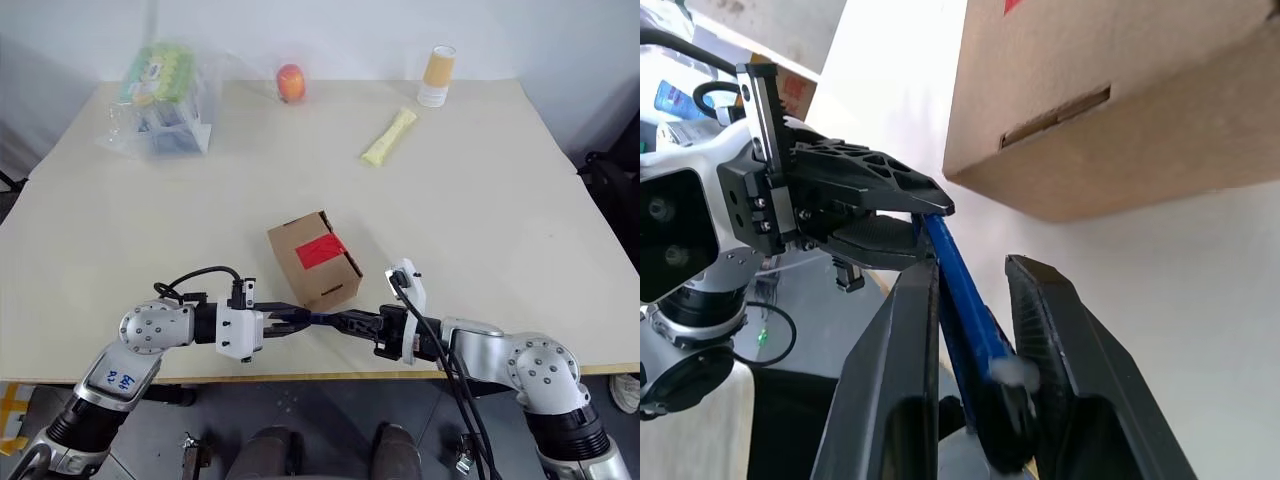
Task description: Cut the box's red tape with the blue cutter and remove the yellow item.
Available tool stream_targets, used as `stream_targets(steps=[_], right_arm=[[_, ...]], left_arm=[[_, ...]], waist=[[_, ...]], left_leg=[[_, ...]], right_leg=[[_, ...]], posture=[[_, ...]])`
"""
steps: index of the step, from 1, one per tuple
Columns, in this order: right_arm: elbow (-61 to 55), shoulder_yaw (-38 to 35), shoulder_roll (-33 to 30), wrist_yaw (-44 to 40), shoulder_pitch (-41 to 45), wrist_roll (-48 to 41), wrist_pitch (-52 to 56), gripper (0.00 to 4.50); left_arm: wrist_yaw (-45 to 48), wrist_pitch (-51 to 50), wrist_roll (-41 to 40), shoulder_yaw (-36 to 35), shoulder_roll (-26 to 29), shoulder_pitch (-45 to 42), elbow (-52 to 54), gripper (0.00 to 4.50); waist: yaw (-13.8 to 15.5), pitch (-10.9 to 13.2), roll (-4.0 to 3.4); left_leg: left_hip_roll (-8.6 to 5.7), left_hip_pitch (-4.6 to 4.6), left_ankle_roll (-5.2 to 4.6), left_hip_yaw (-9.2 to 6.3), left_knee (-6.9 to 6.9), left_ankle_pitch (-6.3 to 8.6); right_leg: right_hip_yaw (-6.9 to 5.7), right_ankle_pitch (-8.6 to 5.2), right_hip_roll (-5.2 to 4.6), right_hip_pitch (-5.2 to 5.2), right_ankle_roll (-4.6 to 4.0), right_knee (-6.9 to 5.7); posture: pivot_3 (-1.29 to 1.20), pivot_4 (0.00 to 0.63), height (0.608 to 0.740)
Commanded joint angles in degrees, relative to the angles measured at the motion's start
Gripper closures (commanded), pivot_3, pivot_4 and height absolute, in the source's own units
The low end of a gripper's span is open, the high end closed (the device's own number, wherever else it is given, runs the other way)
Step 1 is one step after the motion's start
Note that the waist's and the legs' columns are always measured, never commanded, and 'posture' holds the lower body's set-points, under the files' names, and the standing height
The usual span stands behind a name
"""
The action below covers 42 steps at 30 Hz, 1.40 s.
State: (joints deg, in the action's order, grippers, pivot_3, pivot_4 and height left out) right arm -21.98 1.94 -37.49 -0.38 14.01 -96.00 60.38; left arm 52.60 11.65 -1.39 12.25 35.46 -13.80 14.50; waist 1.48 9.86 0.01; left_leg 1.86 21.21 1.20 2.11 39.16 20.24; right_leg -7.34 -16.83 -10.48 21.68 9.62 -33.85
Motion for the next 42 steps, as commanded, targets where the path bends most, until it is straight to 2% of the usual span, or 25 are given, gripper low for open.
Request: stream_targets(steps=[1, 3, 6, 17, 21, 23, 25, 28, 31, 34, 36, 39, 41, 42], right_arm=[[-0.6, -0.1, -0.2, -1.5, 0.8, -1.1, 0.5, 3.44], [-0.1, -0.1, 0.0, -1.6, 1.1, -1.0, 0.5, 3.44], [0.2, -0.1, 0.0, -2.0, 1.2, -1.2, 0.7, 4.28], [1.1, -0.2, -1.2, -5.8, 1.2, -0.5, 2.9, 4.34], [0.9, -1.0, -2.0, -7.5, 1.2, 0.3, 3.2, 4.34], [-0.2, -2.2, -3.1, -8.8, 1.0, -0.4, 3.3, 4.34], [-2.2, -4.7, -5.9, -11.1, 0.0, -2.4, 3.7, 4.34], [-4.4, -8.5, -10.5, -13.9, -1.6, -4.8, 3.9, 4.34], [-5.8, -12.9, -16.0, -16.2, -2.9, -6.3, 3.9, 4.34], [-4.8, -19.1, -22.9, -18.6, -1.1, -7.3, 4.0, 4.34], [-3.1, -20.5, -26.2, -18.2, 2.4, -7.5, 3.1, 4.34], [-2.0, -17.6, -29.7, -17.4, 11.1, -2.9, 3.0, 4.34], [-0.6, -14.5, -29.5, -16.6, 17.7, 0.2, 3.2, 4.34], [0.6, -12.3, -28.4, -16.2, 21.9, 2.5, 3.1, 4.34]], left_arm=[[-0.3, 0.3, -0.1, 0.3, 0.1, 0.3, 2.2, 4.05], [-0.3, 0.2, -0.1, 0.3, 0.1, 0.4, 2.2, 4.05], [-0.4, 0.0, 0.1, 0.2, 0.1, 0.6, 2.5, 4.05], [0.4, -1.0, -1.5, 0.1, 0.3, 1.4, 2.7, 4.05], [0.7, -7.5, -7.8, -1.8, -0.2, 3.4, 5.0, 2.85], [1.5, -16.4, -14.6, -4.1, 1.5, 5.5, 8.3, 2.25], [0.7, -25.5, -23.6, -10.1, 3.2, 6.8, 10.8, 1.68], [-1.3, -36.4, -34.0, -18.9, 5.7, 7.0, 10.3, 1.64], [-1.3, -40.1, -37.3, -25.9, 8.0, 6.2, 4.3, 1.64], [-2.1, -39.8, -34.6, -27.0, 8.4, 4.4, -1.7, 2.22], [-3.3, -38.6, -31.8, -24.9, 7.8, 2.1, -3.7, 2.80], [-5.2, -39.2, -30.8, -21.6, 4.6, -3.4, -5.6, 3.77], [-6.3, -40.5, -30.2, -19.2, 2.0, -7.0, -6.4, 4.41], [-6.3, -40.0, -28.6, -16.6, 0.7, -9.1, -7.0, 4.49]], waist=[[0.0, 0.0, 0.00], [0.0, 0.0, 0.00], [0.0, 0.0, 0.00], [0.0, 0.0, 0.00], [0.0, 0.0, -0.01], [0.0, 0.0, 0.00], [-0.1, 0.0, -0.05], [0.1, 0.1, -0.07], [0.0, 0.1, -0.06], [0.1, 0.2, -0.12], [0.1, 0.2, -0.06], [0.1, 0.3, 0.06], [0.2, 0.3, 0.19], [0.0, 0.3, 0.20]], left_leg=[[0.00, 0.00, 0.00, 0.00, 0.00, 0.00], [0.00, 0.00, 0.00, 0.00, 0.00, 0.00], [0.00, 0.00, -0.01, 0.00, 0.00, 0.00], [0.00, 0.01, -0.01, 0.00, -0.01, 0.00], [0.00, 0.01, -0.01, 0.00, -0.01, 0.01], [0.00, 0.01, -0.01, 0.00, -0.01, 0.02], [0.02, 0.01, -0.01, -0.02, -0.02, 0.02], [0.02, 0.03, -0.01, -0.03, -0.01, 0.02], [0.02, 0.00, -0.03, -0.02, -0.01, 0.03], [0.01, 0.00, -0.03, 0.00, -0.02, 0.05], [-0.02, 0.01, -0.05, 0.06, -0.02, 0.05], [0.00, -0.01, -0.04, 0.05, -0.01, 0.05], [0.00, 0.05, -0.03, 0.05, 0.00, 0.05], [0.00, 0.05, -0.02, 0.03, -0.02, 0.06]], right_leg=[[0.00, 0.00, 0.00, 0.00, 0.00, 0.00], [0.00, 0.00, 0.00, 0.00, 0.00, 0.00], [0.00, 0.00, 0.00, 0.00, 0.00, 0.00], [0.00, 0.00, 0.00, 0.00, 0.00, 0.01], [0.00, 0.00, 0.00, 0.01, 0.00, 0.01], [0.01, 0.00, 0.00, 0.01, 0.00, 0.00], [0.01, 0.00, 0.00, 0.02, 0.00, 0.00], [0.02, 0.00, 0.00, 0.03, 0.00, 0.00], [0.03, 0.00, 0.00, 0.00, 0.00, 0.01], [0.02, 0.00, 0.01, 0.00, 0.00, 0.02], [0.06, 0.00, 0.00, 0.02, 0.00, 0.08], [0.05, 0.00, 0.01, 0.02, 0.00, 0.05], [0.05, 0.00, 0.01, 0.03, 0.00, 0.08], [0.04, 0.00, 0.01, 0.03, 0.01, 0.08]], posture=[[0.00, 0.150, 0.740], [0.00, 0.150, 0.740], [0.00, 0.150, 0.740], [0.00, 0.150, 0.740], [0.00, 0.150, 0.740], [0.00, 0.150, 0.740], [0.00, 0.150, 0.740], [0.00, 0.150, 0.740], [0.00, 0.150, 0.740], [0.00, 0.150, 0.740], [0.00, 0.150, 0.740], [0.00, 0.150, 0.740], [0.00, 0.150, 0.740], [0.00, 0.150, 0.740]])
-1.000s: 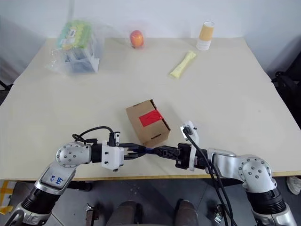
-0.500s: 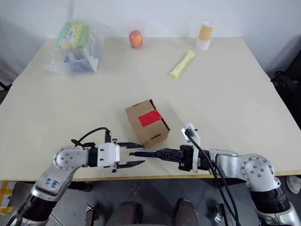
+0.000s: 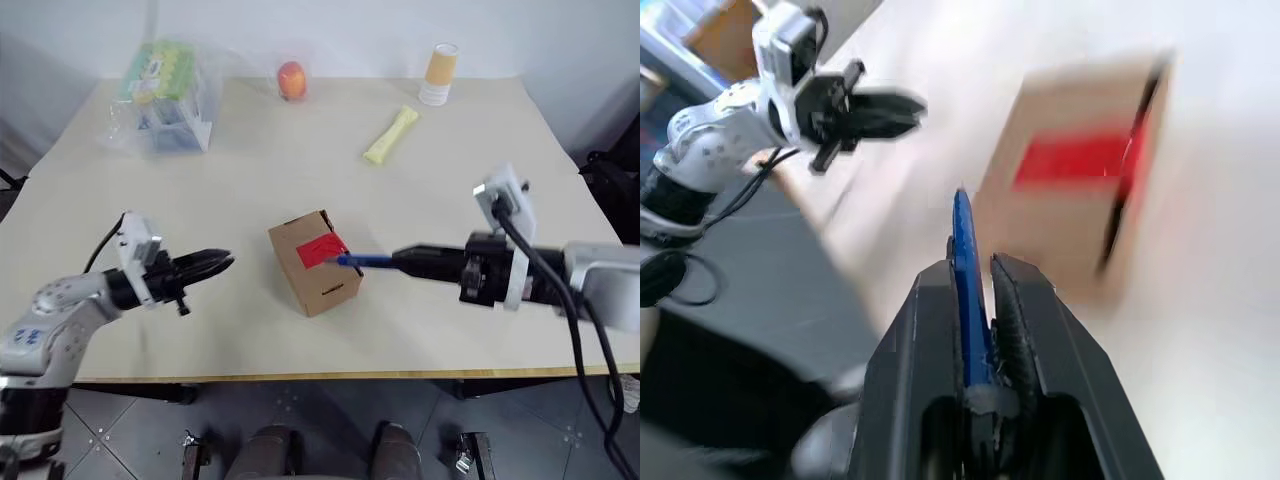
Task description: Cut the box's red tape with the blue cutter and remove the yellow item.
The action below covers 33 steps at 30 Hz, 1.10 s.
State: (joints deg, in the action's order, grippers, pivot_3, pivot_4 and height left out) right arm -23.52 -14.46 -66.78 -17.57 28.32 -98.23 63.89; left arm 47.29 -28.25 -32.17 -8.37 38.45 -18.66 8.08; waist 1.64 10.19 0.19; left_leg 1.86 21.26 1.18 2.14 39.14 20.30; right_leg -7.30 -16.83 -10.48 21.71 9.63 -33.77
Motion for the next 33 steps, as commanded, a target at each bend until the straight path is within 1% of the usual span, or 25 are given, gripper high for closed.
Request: stream_targets(steps=[1, 3, 6, 8, 11, 18, 25, 33], right_arm=[[3.1, 5.7, 1.8, 1.0, 10.7, 6.5, -0.3, 4.34], [4.9, 10.7, 3.1, 2.3, 16.9, 10.8, 2.8, 4.34], [8.7, 16.3, 7.6, 4.1, 24.9, 16.8, 5.9, 4.34], [11.4, 19.1, 10.8, 4.6, 29.9, 21.6, 7.5, 4.34], [13.8, 21.4, 13.8, 3.7, 34.1, 26.6, 10.7, 4.34], [17.4, 23.4, 18.5, 0.6, 38.5, 35.8, 15.7, 4.34], [19.0, 22.4, 21.9, -3.1, 41.1, 40.2, 20.0, 4.34], [19.5, 21.0, 24.2, -5.4, 41.6, 45.4, 20.6, 4.34]], left_arm=[[-1.0, 0.3, 3.5, 5.8, -3.3, -5.8, -1.2, 4.50], [-1.8, 0.4, 5.3, 8.8, -6.4, -9.8, -3.2, 4.50], [-1.9, -0.3, 8.9, 12.7, -8.4, -14.8, -7.6, 4.50], [-0.4, -0.3, 10.6, 14.7, -8.4, -16.3, -9.2, 4.50], [1.1, 1.4, 12.9, 16.5, -7.8, -16.6, -10.0, 4.50], [0.4, 0.4, 12.7, 15.8, -9.4, -15.0, -8.6, 4.50], [-0.8, -0.3, 13.1, 15.3, -9.9, -14.1, -8.2, 4.50], [-1.1, -0.7, 13.3, 16.0, -10.4, -12.7, -7.0, 4.50]], waist=[[-0.2, 0.0, 0.02], [-0.2, 0.0, 0.04], [-0.3, 0.1, 0.14], [-0.6, 0.1, 0.14], [-0.7, 0.1, 0.13], [-0.5, 0.1, 0.13], [-0.5, 0.1, 0.13], [-0.5, 0.1, 0.12]], left_leg=[[0.00, -0.02, 0.02, 0.02, 0.02, 0.03], [-0.02, 0.05, 0.02, 0.08, 0.02, 0.03], [0.00, 0.09, 0.02, 0.08, -0.03, 0.03], [0.00, 0.20, 0.02, 0.18, -0.04, 0.03], [0.01, 0.45, 0.03, 0.34, -0.07, 0.02], [0.02, 0.45, 0.04, 0.32, -0.13, 0.04], [0.02, 0.45, 0.04, 0.32, -0.09, 0.04], [0.02, 0.44, 0.04, 0.31, -0.06, 0.04]], right_leg=[[0.00, 0.02, -0.01, 0.01, 0.03, -0.03], [-0.01, 0.03, -0.01, 0.07, 0.05, 0.05], [-0.08, 0.04, -0.01, 0.19, 0.07, -0.04], [-0.07, 0.04, -0.02, 0.38, 0.07, -0.07], [-0.08, 0.04, -0.06, 0.83, 0.07, -0.31], [-0.23, 0.06, -0.09, 0.82, 0.10, -0.34], [-0.22, 0.06, -0.09, 0.81, 0.10, -0.37], [-0.22, 0.06, -0.09, 0.80, 0.11, -0.42]], posture=[[0.00, 0.150, 0.740], [0.00, 0.150, 0.740], [0.00, 0.150, 0.740], [0.00, 0.150, 0.740], [0.00, 0.150, 0.740], [0.00, 0.150, 0.740], [0.00, 0.150, 0.740], [0.00, 0.150, 0.740]])
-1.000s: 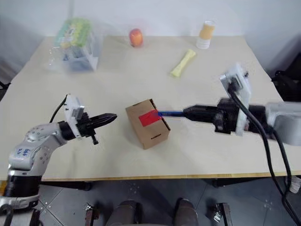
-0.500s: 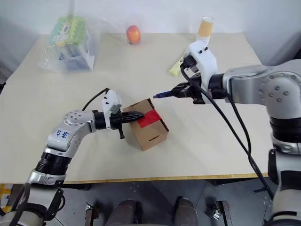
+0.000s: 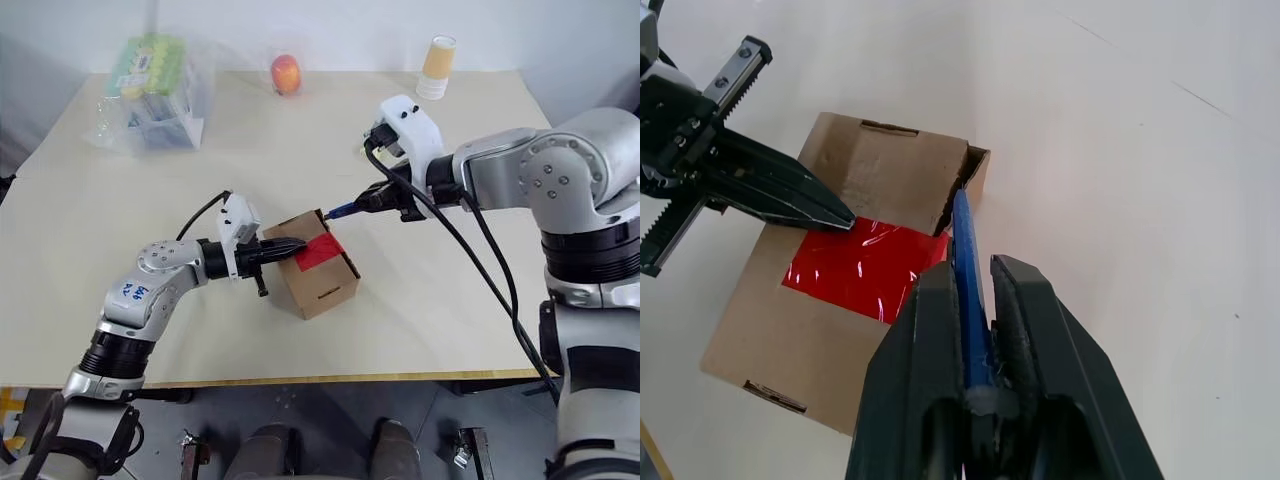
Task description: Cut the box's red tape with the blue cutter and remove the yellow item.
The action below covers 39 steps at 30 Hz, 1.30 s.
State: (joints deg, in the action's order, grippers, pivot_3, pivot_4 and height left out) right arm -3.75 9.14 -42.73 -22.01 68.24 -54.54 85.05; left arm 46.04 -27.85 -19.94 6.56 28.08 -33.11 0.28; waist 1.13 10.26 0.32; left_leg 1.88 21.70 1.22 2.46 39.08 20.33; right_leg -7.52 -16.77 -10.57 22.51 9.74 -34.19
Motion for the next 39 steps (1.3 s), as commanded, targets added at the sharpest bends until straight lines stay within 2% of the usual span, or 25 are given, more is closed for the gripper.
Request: stream_targets(steps=[1, 26, 37, 39], right_arm=[[-0.1, -2.8, 0.3, -1.4, 1.7, 2.4, -0.6, 4.34], [-5.0, -5.5, 4.5, -6.4, -1.8, 6.5, 6.7, 4.34], [2.7, 2.2, 3.8, -8.1, 4.7, 3.8, 7.5, 4.34], [6.3, 3.4, 3.8, -8.2, 6.9, 0.3, 7.5, 4.34]], left_arm=[[0.0, -1.2, 1.1, 1.1, -0.1, 1.8, 0.9, 4.50], [0.0, -1.2, 3.1, 2.7, 0.0, 2.8, 1.2, 4.50], [-2.0, -0.3, 7.8, 6.1, -1.5, 4.3, -1.0, 4.50], [-2.2, -0.4, 8.1, 6.3, -1.8, 4.6, -1.1, 4.50]], waist=[[0.0, 0.0, 0.00], [-0.1, 0.0, -0.02], [-0.2, -0.1, -0.07], [-0.1, -0.2, -0.07]], left_leg=[[0.00, 0.00, 0.00, 0.00, 0.00, 0.00], [0.00, -0.06, 0.00, -0.01, 0.02, 0.00], [0.00, -0.30, 0.00, 0.02, 0.04, 0.00], [0.00, -0.35, 0.00, 0.02, 0.05, 0.00]], right_leg=[[0.00, 0.00, 0.00, 0.00, 0.00, 0.00], [0.02, 0.00, -0.01, -0.02, 0.00, -0.13], [0.11, 0.00, -0.02, -0.15, 0.00, -0.29], [0.13, 0.00, -0.02, -0.18, 0.00, -0.32]], posture=[[0.00, 0.150, 0.740], [0.00, 0.150, 0.740], [0.00, 0.150, 0.740], [0.00, 0.150, 0.740]])
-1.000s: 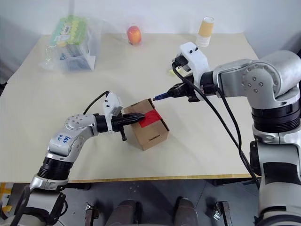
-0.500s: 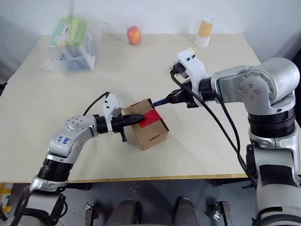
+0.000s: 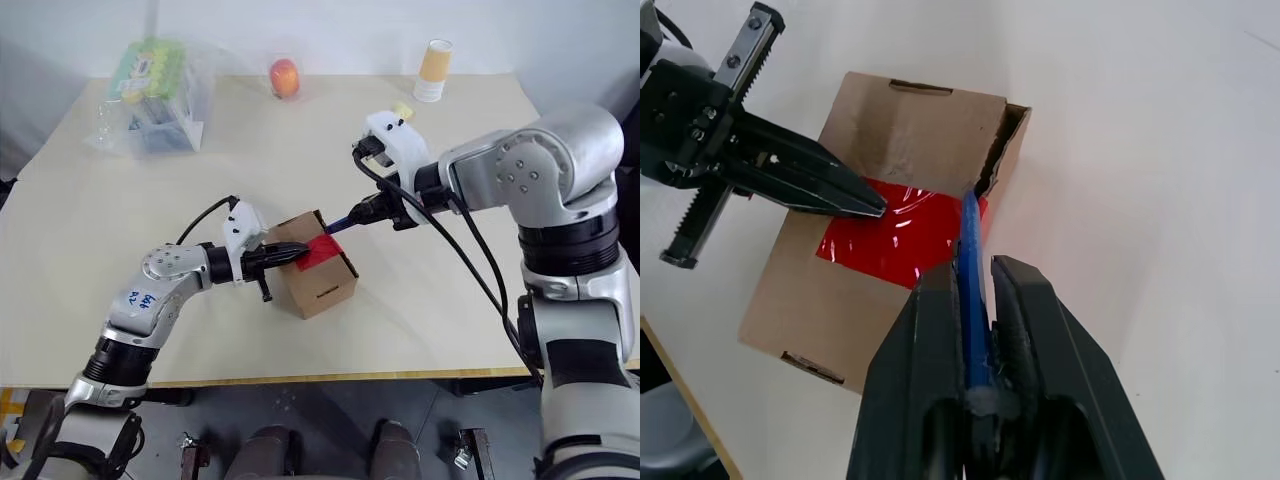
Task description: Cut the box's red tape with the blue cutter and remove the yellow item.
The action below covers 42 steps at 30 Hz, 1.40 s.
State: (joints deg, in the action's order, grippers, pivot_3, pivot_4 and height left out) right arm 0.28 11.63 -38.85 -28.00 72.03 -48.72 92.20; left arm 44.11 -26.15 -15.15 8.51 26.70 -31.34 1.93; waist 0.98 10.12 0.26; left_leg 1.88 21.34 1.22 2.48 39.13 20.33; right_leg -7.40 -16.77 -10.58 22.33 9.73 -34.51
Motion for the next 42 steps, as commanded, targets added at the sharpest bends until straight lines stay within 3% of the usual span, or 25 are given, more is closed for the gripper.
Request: stream_targets(steps=[1, 12, 18, 42], right_arm=[[4.1, 1.8, -0.3, -2.2, 4.3, -7.5, 0.3, 4.34], [11.8, 14.9, -4.7, -3.2, 12.8, -15.9, 0.3, 4.34], [9.0, 22.7, -7.2, -6.5, 14.7, -18.6, 0.3, 4.34], [10.8, 26.8, -10.3, -5.2, 11.8, -22.4, 0.3, 4.34]], left_arm=[[-0.5, -2.2, 3.3, 4.4, -0.7, 2.9, -2.9, 4.50], [-0.9, 0.1, 5.5, 5.6, -3.2, 2.6, -6.3, 4.50], [-0.3, 0.5, 5.8, 6.0, -3.9, 1.9, -7.5, 4.50], [-1.3, -0.5, 5.5, 5.0, -3.1, 3.6, -5.6, 4.50]], waist=[[0.0, 0.0, -0.01], [0.4, -0.1, 0.00], [0.5, -0.1, 0.03], [0.3, -0.2, 0.02]], left_leg=[[0.00, -0.01, 0.00, 0.01, 0.00, 0.00], [-0.01, -0.04, 0.01, 0.02, 0.00, 0.01], [-0.01, -0.04, 0.01, -0.01, 0.01, 0.01], [0.00, -0.06, 0.02, 0.00, 0.00, 0.02]], right_leg=[[0.01, 0.00, 0.00, -0.01, 0.00, 0.00], [0.01, 0.00, -0.03, -0.03, 0.00, 0.00], [-0.01, 0.00, -0.03, -0.07, 0.00, 0.02], [-0.02, 0.00, -0.03, -0.07, 0.00, 0.06]], posture=[[0.00, 0.150, 0.740], [0.00, 0.150, 0.740], [0.00, 0.150, 0.740], [0.00, 0.150, 0.740]])
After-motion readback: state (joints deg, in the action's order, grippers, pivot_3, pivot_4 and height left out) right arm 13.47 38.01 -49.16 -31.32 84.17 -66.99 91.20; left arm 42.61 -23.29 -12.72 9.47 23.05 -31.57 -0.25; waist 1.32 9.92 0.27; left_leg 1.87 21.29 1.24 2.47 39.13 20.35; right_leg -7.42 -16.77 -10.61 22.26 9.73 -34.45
